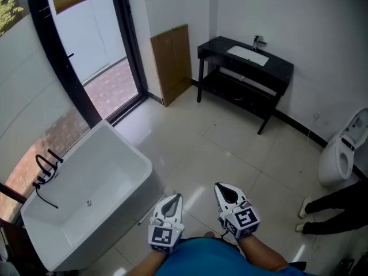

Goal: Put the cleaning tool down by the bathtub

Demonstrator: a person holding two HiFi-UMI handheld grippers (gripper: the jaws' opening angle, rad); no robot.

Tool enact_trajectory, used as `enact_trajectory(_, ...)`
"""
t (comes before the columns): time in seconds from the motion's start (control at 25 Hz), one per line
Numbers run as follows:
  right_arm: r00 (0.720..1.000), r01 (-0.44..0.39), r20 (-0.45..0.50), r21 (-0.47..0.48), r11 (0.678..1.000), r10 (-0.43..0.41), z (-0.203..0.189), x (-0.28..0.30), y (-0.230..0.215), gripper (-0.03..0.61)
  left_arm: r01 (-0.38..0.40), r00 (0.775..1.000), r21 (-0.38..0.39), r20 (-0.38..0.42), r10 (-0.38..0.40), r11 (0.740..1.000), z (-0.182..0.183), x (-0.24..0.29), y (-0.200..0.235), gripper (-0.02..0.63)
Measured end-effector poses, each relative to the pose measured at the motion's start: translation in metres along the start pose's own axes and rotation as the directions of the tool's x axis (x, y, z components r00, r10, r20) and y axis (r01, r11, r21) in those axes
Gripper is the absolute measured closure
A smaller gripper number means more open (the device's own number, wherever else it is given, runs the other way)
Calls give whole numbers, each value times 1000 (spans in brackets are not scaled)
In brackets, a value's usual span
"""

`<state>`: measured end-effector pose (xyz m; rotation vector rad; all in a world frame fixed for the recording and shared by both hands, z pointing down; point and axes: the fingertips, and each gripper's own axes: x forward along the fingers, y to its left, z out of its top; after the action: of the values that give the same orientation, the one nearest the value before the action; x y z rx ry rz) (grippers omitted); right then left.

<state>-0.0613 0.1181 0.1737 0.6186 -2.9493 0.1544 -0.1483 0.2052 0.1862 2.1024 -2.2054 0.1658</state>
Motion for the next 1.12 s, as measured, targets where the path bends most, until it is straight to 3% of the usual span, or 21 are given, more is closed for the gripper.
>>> enact_trajectory(0.32, 994, 109, -1, 4, 994, -109, -2, -30, 5, 572, 116, 993, 12, -4, -116, 993, 2, 2, -20, 614)
enact_trajectory(0.6, 987, 157, -22, 53, 986, -156, -18, -55, -11, 572, 161, 987, 37, -17, -161, 986, -4, 5, -47, 614)
enact_trajectory(1.12, 990, 139, -19, 67, 988, -138, -23, -70, -22, 572, 139, 990, 46, -33, -137, 989, -4, 3, -65, 614)
